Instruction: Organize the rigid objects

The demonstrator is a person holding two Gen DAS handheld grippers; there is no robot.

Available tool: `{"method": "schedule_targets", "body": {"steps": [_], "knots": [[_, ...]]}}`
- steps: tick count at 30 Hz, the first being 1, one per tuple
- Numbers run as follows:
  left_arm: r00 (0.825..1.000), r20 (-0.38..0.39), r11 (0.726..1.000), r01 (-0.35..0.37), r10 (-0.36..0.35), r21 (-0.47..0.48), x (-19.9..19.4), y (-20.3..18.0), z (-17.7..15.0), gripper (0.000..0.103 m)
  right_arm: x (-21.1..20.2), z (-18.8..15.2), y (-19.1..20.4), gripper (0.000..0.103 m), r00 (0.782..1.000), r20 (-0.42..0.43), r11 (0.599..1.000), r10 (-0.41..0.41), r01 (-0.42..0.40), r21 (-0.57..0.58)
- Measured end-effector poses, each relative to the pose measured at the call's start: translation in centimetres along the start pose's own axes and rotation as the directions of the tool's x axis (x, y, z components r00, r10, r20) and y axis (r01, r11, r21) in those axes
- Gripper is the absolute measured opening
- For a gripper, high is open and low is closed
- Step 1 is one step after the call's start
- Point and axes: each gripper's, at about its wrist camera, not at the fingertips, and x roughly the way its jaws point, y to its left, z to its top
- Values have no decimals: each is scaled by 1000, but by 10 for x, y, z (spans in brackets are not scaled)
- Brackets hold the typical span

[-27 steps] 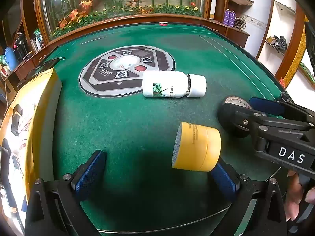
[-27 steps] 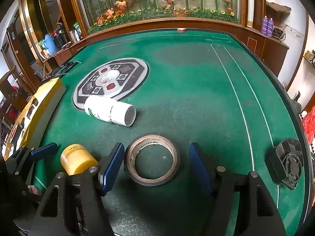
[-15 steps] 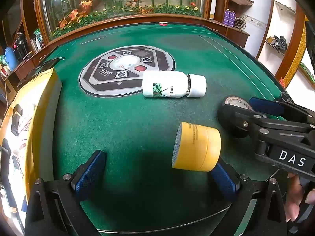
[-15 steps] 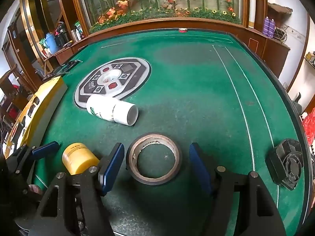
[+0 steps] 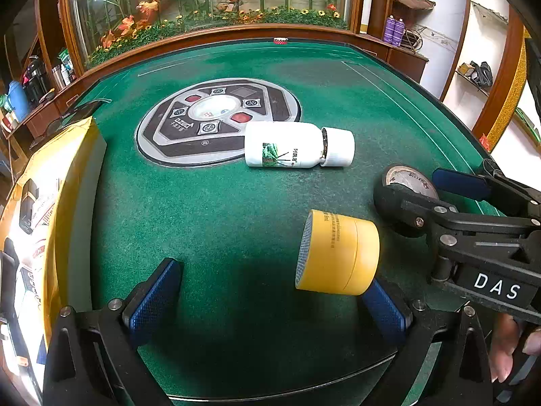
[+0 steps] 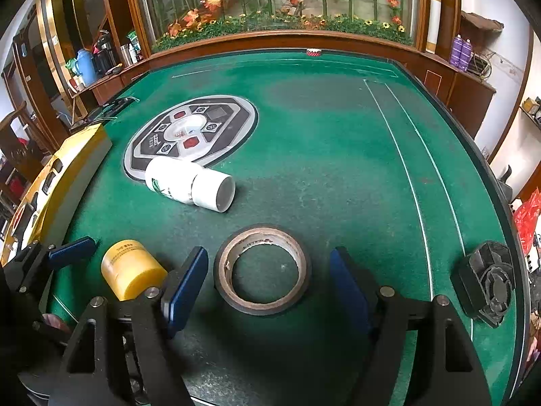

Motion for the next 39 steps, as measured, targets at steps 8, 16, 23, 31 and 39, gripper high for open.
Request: {"method": "schedule_targets", "body": {"steps": [8,16,23,31,39], "knots": [[1000,0,1000,0,0,0,0,0,0,103,-1,-1,1,74,1000,0,1000,-2,2,-3],[1000,0,1000,0,0,0,0,0,0,103,0,0,2,74,1000,0,1000,-13,13,-7],[1000,0,1000,0,0,0,0,0,0,103,2,-1,3,74,1000,-4,1000,-9,9,-9],[1000,0,1000,0,0,0,0,0,0,103,6,-3,4,71,999,-10,999,-36,36,-24],[1000,-6,1000,-3,3,-3,1,1,1,103,-2,-10,2,59,999,-7,998,-52,52,-35]]}}
